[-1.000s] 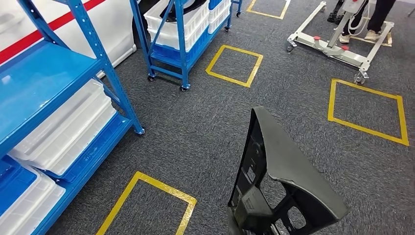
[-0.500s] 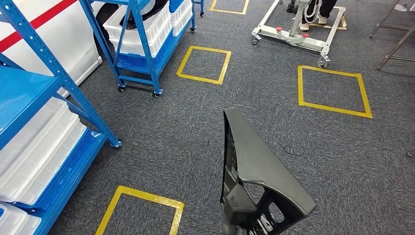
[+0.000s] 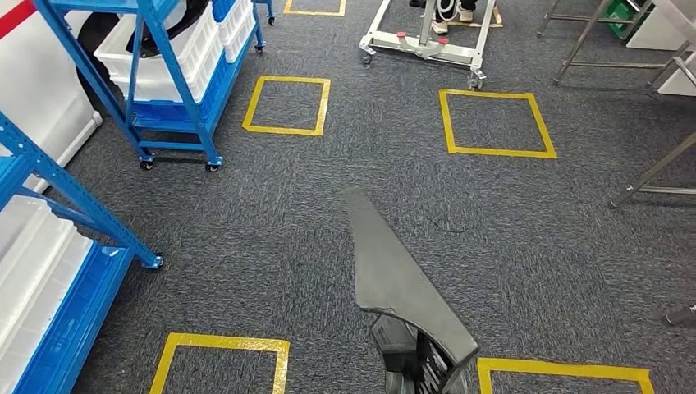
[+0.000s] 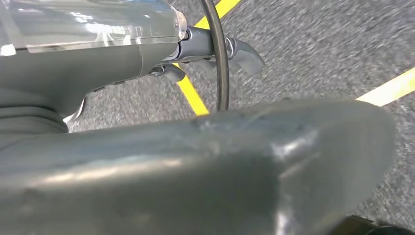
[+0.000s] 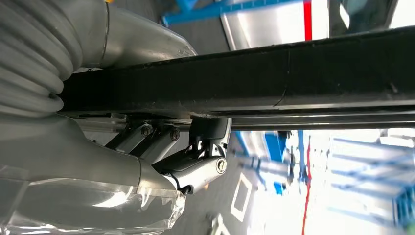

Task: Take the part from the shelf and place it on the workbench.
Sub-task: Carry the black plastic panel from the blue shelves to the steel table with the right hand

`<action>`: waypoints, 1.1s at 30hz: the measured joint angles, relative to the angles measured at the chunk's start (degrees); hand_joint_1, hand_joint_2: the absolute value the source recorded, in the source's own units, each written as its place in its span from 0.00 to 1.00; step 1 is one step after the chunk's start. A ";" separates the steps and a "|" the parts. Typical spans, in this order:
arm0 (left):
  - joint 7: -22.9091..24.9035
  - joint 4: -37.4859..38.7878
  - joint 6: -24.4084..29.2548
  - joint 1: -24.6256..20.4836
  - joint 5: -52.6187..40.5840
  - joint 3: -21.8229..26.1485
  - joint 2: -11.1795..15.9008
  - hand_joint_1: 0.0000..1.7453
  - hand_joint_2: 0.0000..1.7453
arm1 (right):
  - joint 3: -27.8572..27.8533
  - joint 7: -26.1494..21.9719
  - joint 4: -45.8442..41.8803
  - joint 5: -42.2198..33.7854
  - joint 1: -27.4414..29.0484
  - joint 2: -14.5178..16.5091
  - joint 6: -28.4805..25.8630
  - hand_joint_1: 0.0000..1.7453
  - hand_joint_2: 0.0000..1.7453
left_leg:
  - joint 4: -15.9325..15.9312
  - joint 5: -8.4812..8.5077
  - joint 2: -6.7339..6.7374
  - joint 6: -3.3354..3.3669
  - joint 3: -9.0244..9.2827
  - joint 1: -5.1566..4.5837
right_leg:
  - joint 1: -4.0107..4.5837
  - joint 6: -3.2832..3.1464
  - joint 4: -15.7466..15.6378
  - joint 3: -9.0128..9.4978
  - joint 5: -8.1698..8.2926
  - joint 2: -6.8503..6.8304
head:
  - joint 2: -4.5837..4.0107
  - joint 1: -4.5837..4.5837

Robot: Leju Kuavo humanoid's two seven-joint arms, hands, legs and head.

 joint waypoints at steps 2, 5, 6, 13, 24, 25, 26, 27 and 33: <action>-0.03 0.00 0.01 -0.02 0.06 0.17 0.01 0.00 0.00 | -0.41 0.04 -0.53 0.11 0.13 0.00 0.27 1.00 1.00 | 0.03 -0.32 1.23 -0.53 0.31 -0.23 | 0.60 -0.60 -2.96 1.35 0.32 -1.19 | 0.00 -0.01; -0.34 0.01 0.02 -0.43 -0.10 0.30 0.00 0.00 0.00 | -1.10 0.05 -0.80 0.84 0.52 0.07 1.36 1.00 1.00 | 0.51 -1.13 1.42 -1.28 0.48 -0.11 | 0.42 -1.44 -3.61 1.34 0.74 0.91 | 0.00 0.00; -0.50 0.02 0.02 -0.52 -0.19 0.31 0.01 0.00 0.00 | -1.31 0.05 -0.81 1.18 0.53 0.16 1.78 1.00 1.00 | 2.02 -2.26 -0.03 -1.52 -0.07 0.03 | 0.23 -1.76 -3.88 1.42 0.92 1.60 | 0.00 0.00; -0.67 0.04 -0.02 -0.13 0.76 0.81 0.11 0.00 0.00 | -1.97 0.07 -0.80 2.26 0.38 0.50 3.02 1.00 1.00 | 12.54 -4.33 -5.34 -1.80 -5.89 0.34 | 0.10 -2.14 -3.45 1.47 1.05 7.20 | 0.00 -0.02; 21.74 0.13 7.43 -7.61 0.63 2.64 -5.32 0.00 0.00 | -3.52 -0.58 -0.69 2.31 -3.54 1.56 6.90 1.00 1.00 | 0.39 1.47 -5.90 0.84 -1.96 0.17 | -0.31 0.73 8.15 -5.49 -4.38 4.80 | 0.00 0.01; 22.30 0.13 7.45 -8.44 0.63 2.70 -5.89 0.00 0.00 | -3.81 -0.51 -0.66 2.45 -4.01 1.79 7.33 1.00 1.00 | 0.41 1.48 -5.03 0.87 -2.06 0.06 | -0.38 0.89 11.36 -7.04 -5.57 4.33 | 0.00 0.01; 22.43 0.14 7.40 -9.01 0.64 2.74 -6.35 0.00 0.00 | -4.09 -0.48 -0.62 2.59 -4.21 2.00 7.65 1.00 1.00 | 0.43 1.46 -4.11 0.87 -2.10 -0.02 | -0.42 0.97 13.02 -7.80 -5.81 4.10 | 0.00 0.01; 22.38 0.16 7.36 -9.37 0.68 2.75 -6.73 0.00 0.00 | -4.36 -0.46 -0.57 2.73 -4.24 2.18 7.90 1.00 1.00 | 0.45 1.42 -3.19 0.85 -2.09 -0.07 | -0.41 0.94 12.43 -7.41 -4.95 3.91 | 0.00 0.01; 22.15 0.28 7.83 -11.49 4.29 4.40 -8.04 0.00 0.00 | -5.17 -0.98 -0.48 4.14 -5.04 3.17 10.11 1.00 1.00 | 0.39 0.85 1.05 -0.17 -1.57 -0.41 | 1.01 -0.74 -3.31 0.84 1.02 0.03 | 0.00 0.01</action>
